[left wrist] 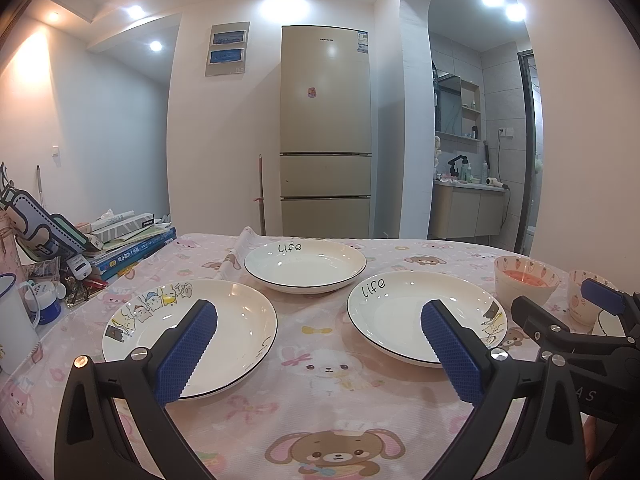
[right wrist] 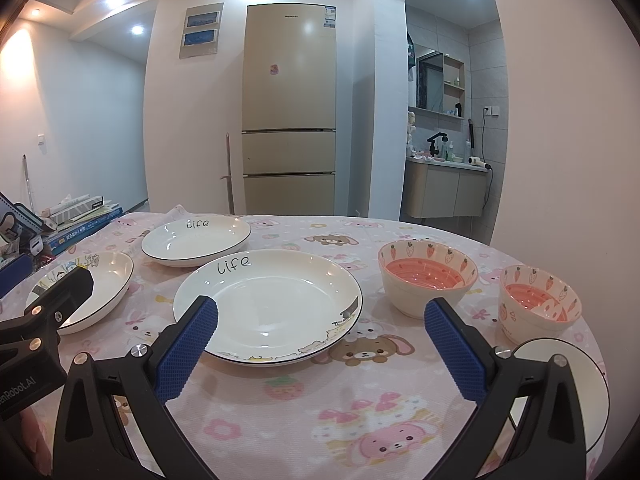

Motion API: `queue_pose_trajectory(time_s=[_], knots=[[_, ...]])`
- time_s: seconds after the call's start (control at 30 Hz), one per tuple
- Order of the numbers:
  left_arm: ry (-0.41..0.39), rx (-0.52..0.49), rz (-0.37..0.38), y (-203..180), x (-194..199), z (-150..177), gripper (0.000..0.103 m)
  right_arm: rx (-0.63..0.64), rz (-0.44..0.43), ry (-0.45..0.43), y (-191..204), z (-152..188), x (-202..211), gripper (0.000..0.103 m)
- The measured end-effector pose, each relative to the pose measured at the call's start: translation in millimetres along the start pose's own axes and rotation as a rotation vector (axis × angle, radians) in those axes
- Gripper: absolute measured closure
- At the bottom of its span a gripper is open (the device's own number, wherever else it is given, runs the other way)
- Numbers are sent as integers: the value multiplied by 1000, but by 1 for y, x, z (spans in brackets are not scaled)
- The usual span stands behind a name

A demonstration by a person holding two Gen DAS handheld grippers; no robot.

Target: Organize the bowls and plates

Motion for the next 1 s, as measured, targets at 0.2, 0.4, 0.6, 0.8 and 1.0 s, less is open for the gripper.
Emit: queue_pose_trajectory(time_s=[0.2,0.4,0.6,0.8,1.0], knots=[[0,0,0,0,0,0,0,0,-1,-2,1,-1,1,0],[0,-1,0,0,0,0,0,0,1,-38,-3,-5,7,0],[0,-1,4,0,0,0,0,-11,6,-59,-3,-7,13,0],[0,-4,18,-3,-1,0,0,-28,8,-60,-6,-7,13,0],[0,-5,17,-4,-1,0,0,-19,6,-56,-5,-7,12,0]])
Point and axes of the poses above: each gripper's, at about its wrist camera, not at the fingertips, and x roughly against the way its jaws point, y to its left, z to its underside, the point moved 7 cm from there along -x, roughly the way its jaws point, and after that the axes turned 15 degrees about -y, right-handed, at the moved point
